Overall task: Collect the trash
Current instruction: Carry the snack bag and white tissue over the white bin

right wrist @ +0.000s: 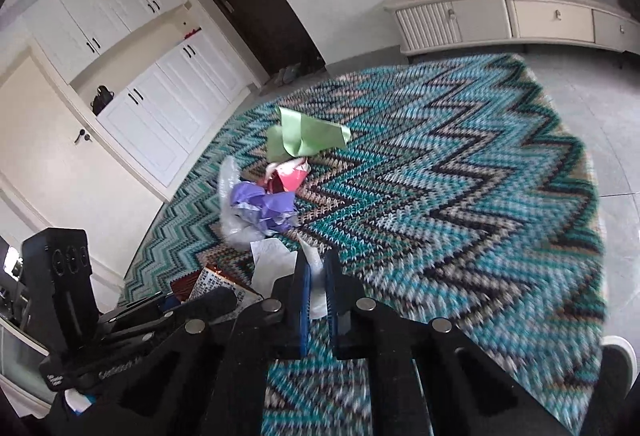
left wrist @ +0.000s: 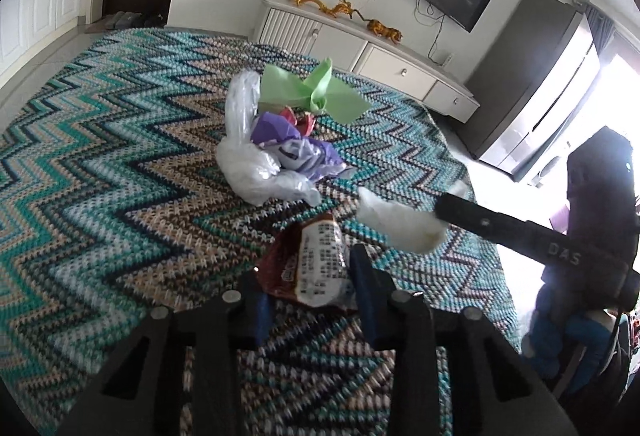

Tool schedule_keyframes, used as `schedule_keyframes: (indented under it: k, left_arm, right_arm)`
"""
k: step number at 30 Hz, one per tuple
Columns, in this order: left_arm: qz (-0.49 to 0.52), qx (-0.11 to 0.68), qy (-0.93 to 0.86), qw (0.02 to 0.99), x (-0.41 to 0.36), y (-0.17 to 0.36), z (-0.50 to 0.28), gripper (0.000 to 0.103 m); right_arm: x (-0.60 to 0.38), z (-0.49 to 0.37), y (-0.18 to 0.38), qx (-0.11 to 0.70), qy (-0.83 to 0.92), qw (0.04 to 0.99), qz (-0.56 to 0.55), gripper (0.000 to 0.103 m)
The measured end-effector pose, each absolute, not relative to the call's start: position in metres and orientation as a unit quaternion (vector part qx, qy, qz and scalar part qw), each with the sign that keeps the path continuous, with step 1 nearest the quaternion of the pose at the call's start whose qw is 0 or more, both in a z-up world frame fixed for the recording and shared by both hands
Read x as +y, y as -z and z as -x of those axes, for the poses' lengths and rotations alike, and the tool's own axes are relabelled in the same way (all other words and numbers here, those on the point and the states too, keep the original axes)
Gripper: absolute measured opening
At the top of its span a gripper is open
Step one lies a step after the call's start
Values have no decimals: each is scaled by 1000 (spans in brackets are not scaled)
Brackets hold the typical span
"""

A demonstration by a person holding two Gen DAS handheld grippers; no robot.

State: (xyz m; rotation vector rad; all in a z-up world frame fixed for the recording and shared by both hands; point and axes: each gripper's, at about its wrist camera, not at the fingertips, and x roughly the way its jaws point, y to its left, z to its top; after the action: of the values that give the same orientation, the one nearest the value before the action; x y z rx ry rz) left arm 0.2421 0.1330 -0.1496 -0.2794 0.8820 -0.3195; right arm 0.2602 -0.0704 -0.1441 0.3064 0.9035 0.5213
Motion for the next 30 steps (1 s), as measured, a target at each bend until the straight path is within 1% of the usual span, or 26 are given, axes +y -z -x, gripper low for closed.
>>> schedule_keyframes:
  k: [9,18,24,30]
  left_arm:
    - [126,395,160,896,126,109,-201,32]
    - [106,368,178,907,101,69,-158,32]
    - [90,352,194,911,80,48,-133,32]
    - [75,345,213,911,54,35,-115,32]
  right_arm:
    - [-104,-198,99,387,-235,877,-164,7]
    - [-139,-135,64,341,-218,897,-175,7]
    - [-170,-94,49,313,-199,909,-190,7]
    - [-205,-54,46,294,-170,917,-208,7]
